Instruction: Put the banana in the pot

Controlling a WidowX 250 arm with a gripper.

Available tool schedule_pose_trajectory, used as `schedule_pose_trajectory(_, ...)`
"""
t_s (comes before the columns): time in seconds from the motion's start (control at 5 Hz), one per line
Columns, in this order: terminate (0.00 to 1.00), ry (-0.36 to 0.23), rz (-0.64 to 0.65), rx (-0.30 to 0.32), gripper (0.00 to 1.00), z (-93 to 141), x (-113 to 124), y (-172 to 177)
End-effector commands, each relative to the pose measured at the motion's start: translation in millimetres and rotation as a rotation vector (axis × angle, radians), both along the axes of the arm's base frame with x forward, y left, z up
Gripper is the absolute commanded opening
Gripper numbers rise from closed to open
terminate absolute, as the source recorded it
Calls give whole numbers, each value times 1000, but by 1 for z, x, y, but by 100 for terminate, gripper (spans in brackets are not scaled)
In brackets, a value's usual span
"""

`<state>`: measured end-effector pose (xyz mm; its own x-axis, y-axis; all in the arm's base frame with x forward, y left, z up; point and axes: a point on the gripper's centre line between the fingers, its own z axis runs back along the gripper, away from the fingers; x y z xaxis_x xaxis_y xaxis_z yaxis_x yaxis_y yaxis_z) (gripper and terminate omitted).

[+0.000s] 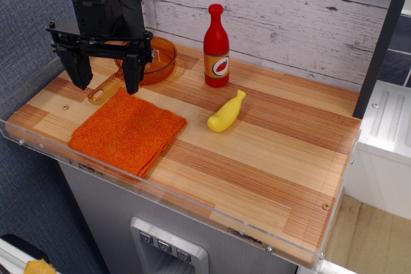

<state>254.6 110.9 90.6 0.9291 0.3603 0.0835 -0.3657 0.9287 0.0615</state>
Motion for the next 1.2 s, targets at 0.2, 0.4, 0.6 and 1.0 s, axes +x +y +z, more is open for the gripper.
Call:
schedule_pose_trajectory(0.2, 0, -69, -75, -10, 100, 4, 14, -24)
schedule_pose_trajectory(0.4, 0, -113, -151, -33, 100, 4, 28, -47)
schedule_pose_trajectory(0.6, 0, -118, -241, -56, 100, -6, 42, -70)
schedule_pose_trajectory(1.0, 0, -115, -333, -34, 100, -23, 64, -97)
